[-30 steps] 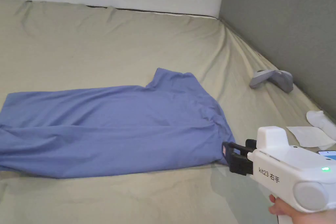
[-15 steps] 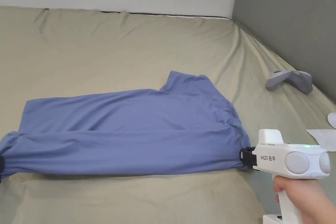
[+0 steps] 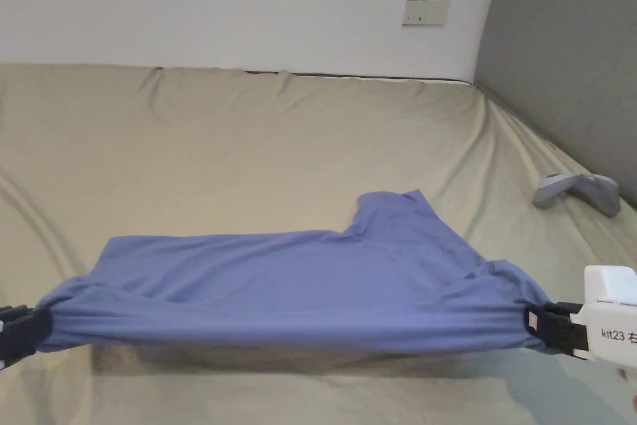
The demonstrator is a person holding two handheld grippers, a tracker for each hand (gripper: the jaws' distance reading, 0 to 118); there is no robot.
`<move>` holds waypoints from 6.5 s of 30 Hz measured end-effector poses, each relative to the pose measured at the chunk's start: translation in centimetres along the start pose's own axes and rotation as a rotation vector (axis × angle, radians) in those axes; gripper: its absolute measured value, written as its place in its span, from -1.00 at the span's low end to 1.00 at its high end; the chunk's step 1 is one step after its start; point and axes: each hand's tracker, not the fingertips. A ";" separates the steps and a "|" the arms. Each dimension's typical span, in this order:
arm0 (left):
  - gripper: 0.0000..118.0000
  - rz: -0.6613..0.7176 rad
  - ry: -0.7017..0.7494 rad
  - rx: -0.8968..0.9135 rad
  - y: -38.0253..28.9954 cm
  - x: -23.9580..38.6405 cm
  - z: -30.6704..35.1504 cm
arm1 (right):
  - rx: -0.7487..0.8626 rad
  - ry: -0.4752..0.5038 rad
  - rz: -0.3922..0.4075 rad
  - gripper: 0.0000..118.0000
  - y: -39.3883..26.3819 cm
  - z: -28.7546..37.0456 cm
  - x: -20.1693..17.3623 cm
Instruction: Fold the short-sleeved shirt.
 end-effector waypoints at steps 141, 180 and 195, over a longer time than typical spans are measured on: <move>-0.97 -0.132 0.041 -0.204 -9.3 -1.2 -1.7 | -0.130 -0.103 0.184 -0.92 -10.8 -1.4 0.5; -1.00 -0.195 0.091 0.505 -4.2 5.8 8.2 | 0.711 -0.229 0.221 -1.00 -4.0 9.0 -10.6; 0.99 0.316 -0.455 -0.217 -5.0 -9.4 -2.9 | 0.627 -0.167 0.209 -1.00 -4.6 8.2 -11.3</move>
